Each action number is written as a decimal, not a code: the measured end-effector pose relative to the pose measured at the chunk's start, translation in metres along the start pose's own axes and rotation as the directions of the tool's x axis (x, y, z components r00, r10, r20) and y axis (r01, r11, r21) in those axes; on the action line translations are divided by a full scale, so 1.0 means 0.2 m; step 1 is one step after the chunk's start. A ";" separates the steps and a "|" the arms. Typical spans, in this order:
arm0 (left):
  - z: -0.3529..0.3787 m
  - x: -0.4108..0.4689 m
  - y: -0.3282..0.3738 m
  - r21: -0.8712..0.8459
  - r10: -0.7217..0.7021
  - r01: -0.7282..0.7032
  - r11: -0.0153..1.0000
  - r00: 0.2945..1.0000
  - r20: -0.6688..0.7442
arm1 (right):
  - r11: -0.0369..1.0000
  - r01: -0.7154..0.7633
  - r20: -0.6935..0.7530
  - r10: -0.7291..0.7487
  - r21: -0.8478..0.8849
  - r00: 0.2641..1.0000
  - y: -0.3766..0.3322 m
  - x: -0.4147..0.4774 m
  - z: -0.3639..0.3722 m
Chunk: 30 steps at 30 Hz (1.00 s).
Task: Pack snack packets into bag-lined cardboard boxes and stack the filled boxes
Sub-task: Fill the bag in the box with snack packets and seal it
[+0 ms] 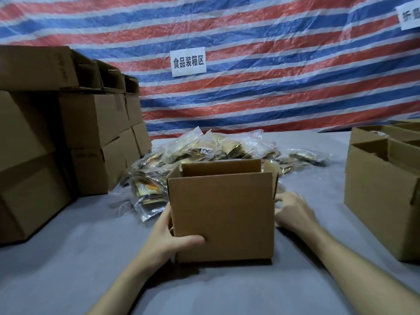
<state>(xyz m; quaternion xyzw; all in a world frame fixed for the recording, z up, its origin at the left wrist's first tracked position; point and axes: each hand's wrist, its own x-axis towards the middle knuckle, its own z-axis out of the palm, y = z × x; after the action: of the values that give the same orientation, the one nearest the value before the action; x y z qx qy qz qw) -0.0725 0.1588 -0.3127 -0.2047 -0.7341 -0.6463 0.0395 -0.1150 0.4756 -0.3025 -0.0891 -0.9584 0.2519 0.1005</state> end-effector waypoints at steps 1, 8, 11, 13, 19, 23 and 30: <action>0.00 0.00 0.00 0.000 0.005 -0.005 1.000 1.000 -0.011 | 0.999 -0.008 -0.025 0.008 0.034 1.000 0.00 0.00 0.00; 0.00 -0.01 -0.01 -0.031 0.031 -0.032 0.999 0.998 -0.046 | 0.979 -0.147 -0.145 0.168 0.144 0.975 0.06 0.00 -0.05; 0.00 -0.01 -0.01 -0.033 0.034 -0.035 0.999 0.998 -0.052 | 0.963 -0.225 -0.189 0.250 0.148 0.949 0.08 -0.03 -0.11; 0.00 -0.01 -0.01 -0.035 0.034 -0.036 0.999 0.998 -0.052 | 0.953 -0.244 -0.241 0.283 0.182 0.928 0.09 -0.04 -0.13; 0.00 -0.02 0.00 -0.035 0.062 -0.064 0.997 0.997 -0.056 | 0.938 0.012 -0.418 0.143 0.347 0.897 0.07 -0.05 -0.13; 0.00 -0.02 0.00 -0.035 0.077 -0.079 0.996 0.996 -0.052 | 0.928 0.271 -0.273 -0.199 0.257 0.941 0.01 -0.09 -0.13; 0.00 -0.01 0.00 -0.055 0.071 -0.074 0.996 0.995 -0.065 | 0.955 0.287 -0.179 -0.271 0.072 0.946 0.01 -0.08 -0.05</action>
<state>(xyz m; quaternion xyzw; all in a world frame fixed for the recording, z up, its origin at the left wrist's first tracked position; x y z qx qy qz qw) -0.0703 0.1573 -0.3136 -0.2119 -0.7057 -0.6714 0.0801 -0.0978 0.4783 -0.2961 0.0318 -0.9361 0.2732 0.2192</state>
